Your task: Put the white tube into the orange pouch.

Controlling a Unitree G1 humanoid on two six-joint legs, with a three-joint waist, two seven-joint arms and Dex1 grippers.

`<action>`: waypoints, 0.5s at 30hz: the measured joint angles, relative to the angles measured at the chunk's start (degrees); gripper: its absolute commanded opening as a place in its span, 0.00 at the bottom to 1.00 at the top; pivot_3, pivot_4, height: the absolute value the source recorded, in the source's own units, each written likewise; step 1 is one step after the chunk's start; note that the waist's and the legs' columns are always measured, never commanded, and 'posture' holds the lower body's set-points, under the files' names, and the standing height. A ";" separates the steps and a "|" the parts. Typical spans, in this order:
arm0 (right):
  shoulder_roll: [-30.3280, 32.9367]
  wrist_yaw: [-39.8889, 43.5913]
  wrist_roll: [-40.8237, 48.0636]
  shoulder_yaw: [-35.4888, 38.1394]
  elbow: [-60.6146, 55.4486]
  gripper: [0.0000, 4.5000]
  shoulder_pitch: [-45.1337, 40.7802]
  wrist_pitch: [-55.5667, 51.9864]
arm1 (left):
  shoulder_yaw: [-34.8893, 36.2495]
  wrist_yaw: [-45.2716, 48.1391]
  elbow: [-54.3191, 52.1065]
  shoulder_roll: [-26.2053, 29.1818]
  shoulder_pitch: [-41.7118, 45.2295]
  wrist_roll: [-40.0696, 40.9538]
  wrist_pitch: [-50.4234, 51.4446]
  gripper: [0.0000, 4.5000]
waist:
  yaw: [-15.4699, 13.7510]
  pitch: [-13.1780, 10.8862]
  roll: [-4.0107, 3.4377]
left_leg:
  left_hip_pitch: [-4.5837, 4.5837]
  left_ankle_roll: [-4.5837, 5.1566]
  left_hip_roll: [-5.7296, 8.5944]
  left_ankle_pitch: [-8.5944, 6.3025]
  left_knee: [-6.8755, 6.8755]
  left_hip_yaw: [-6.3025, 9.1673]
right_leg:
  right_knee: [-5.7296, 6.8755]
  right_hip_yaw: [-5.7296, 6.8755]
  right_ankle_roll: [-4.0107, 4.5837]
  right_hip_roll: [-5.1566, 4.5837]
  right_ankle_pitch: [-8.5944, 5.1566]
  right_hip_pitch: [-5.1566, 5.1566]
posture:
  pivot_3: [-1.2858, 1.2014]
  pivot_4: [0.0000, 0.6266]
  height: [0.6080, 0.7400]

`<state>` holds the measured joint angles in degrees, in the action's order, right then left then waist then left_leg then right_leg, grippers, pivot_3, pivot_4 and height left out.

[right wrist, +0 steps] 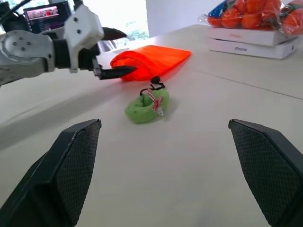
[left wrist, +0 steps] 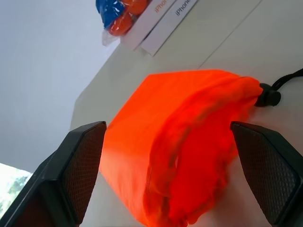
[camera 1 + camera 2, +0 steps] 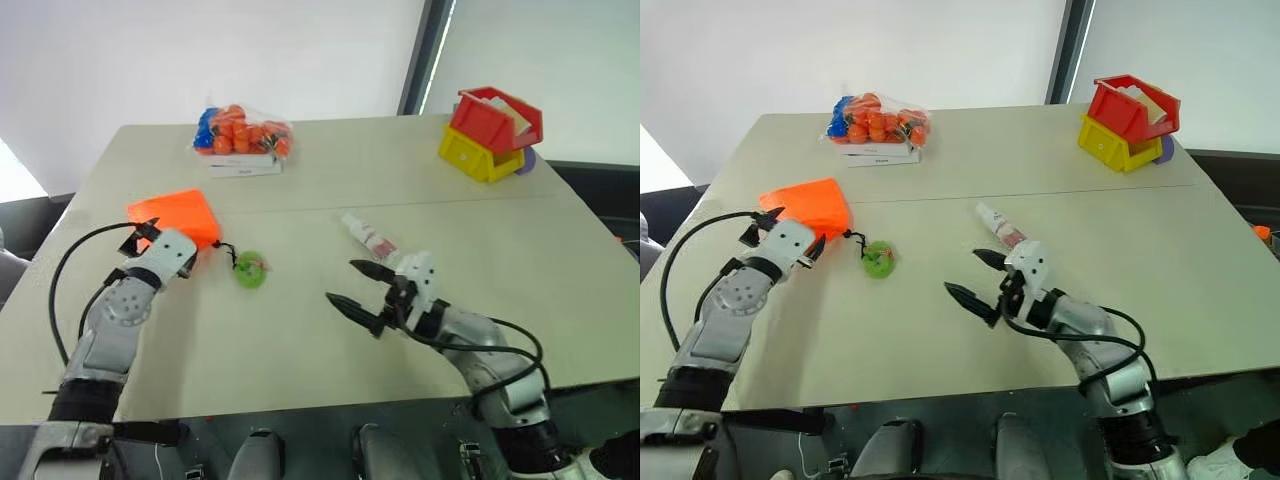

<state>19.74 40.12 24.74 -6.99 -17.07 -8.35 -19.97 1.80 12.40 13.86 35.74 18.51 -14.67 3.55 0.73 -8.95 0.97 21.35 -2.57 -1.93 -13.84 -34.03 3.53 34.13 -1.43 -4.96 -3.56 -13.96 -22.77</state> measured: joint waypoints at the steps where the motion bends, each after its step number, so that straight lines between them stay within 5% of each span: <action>1: -0.29 -0.36 -0.21 -0.06 0.00 1.00 -0.05 0.04 | -0.41 0.12 1.36 0.05 0.84 -0.18 0.03 0.99 | -0.01 0.00 0.00 | 0.00 0.00 0.00 0.00 0.01 0.00 | 0.01 0.01 -0.02 0.00 -0.01 0.00 | 0.52 0.24 1.00; 5: -0.74 -1.14 -1.22 -0.43 0.00 1.00 -0.06 0.36 | -0.87 0.05 4.94 0.19 2.71 -0.75 0.07 0.99 | 0.05 0.00 0.00 | -0.01 0.00 0.00 0.00 0.02 0.00 | 0.05 0.01 -0.04 0.01 -0.01 -0.02 | 0.52 0.24 1.00; 7: -0.82 -1.57 -1.57 -0.52 0.00 1.00 -0.04 0.57 | -0.86 -0.04 6.46 0.45 3.56 -1.01 0.65 0.87 | 0.12 0.00 0.00 | -0.04 0.01 -0.01 0.00 0.02 0.00 | 0.09 0.01 -0.05 0.02 -0.01 -0.02 | 0.52 0.24 1.00; 15: -0.90 -2.36 -2.44 -0.49 0.00 1.00 0.10 1.60 | 0.10 -0.55 9.25 2.41 3.64 -0.61 0.61 0.00 | -0.02 0.03 0.05 | -0.05 -0.01 -0.01 0.01 0.01 0.01 | 0.13 0.01 -0.05 0.01 -0.01 0.00 | 0.52 0.24 1.00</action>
<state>18.84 37.75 22.29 -7.48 -17.07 -8.25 -18.37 1.90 11.84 23.11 38.15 22.15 -15.27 4.16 0.71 -8.92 1.02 21.31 -2.58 -1.94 -13.83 -34.02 3.53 34.26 -1.42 -5.01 -3.55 -13.97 -22.77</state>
